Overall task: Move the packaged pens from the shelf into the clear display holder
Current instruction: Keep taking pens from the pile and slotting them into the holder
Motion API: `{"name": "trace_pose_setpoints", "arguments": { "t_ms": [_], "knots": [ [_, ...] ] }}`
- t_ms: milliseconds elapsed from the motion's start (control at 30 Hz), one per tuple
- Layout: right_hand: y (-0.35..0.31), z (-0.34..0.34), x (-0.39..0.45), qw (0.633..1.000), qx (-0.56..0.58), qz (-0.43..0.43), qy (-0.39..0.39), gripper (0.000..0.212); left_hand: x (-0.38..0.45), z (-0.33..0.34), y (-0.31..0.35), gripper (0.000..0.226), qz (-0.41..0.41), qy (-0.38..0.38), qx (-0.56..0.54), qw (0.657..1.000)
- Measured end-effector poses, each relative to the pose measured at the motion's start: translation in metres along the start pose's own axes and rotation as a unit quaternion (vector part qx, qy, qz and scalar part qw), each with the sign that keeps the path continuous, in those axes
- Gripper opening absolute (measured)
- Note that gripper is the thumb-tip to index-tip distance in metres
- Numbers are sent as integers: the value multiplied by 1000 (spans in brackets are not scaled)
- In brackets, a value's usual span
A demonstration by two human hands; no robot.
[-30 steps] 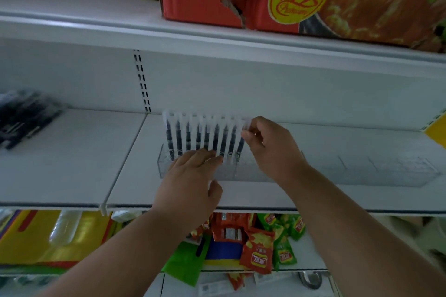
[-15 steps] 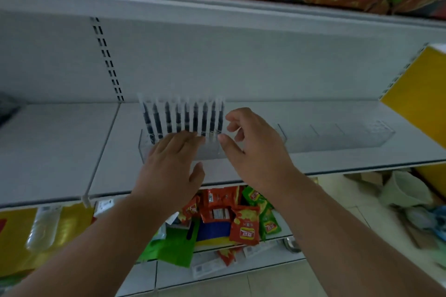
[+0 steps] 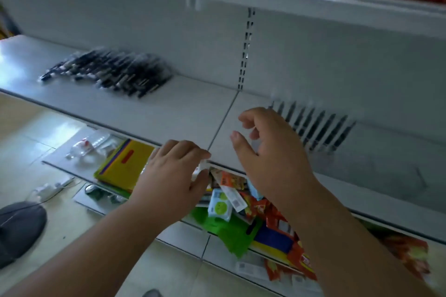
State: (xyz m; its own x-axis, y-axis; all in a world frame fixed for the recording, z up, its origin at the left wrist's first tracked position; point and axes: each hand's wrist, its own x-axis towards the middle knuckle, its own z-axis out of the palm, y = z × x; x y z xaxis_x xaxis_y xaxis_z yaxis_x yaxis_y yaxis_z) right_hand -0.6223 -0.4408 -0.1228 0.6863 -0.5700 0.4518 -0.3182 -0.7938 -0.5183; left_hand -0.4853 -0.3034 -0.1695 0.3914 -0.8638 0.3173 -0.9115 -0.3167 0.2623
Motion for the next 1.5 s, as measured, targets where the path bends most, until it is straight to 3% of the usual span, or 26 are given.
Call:
{"name": "trace_pose_setpoints", "arguments": {
  "t_ms": [100,333,533,800,1200,1500],
  "knots": [
    [-35,24,12,1000,-1,-4,-24,31,-14,-18,-43,42,-29,-15,18,999],
    [-147,109,56,999,-13,-33,16,32,-44,-73,-182,47,-46,-17,61,997],
    [-203,147,103,998,-43,-46,6,33,-49,-106,-256,43,-84,-3,50,995],
    [-196,185,156,994,-91,-9,-58,36,-3,-89,-294,43,-85,-8,14,996],
    [-188,234,228,993,-102,8,-51,34,77,-77,-358,35,-63,-32,-1,997],
    [-206,268,238,978,-157,136,-11,38,154,-73,-410,32,6,-48,-47,998]
  ]
}}
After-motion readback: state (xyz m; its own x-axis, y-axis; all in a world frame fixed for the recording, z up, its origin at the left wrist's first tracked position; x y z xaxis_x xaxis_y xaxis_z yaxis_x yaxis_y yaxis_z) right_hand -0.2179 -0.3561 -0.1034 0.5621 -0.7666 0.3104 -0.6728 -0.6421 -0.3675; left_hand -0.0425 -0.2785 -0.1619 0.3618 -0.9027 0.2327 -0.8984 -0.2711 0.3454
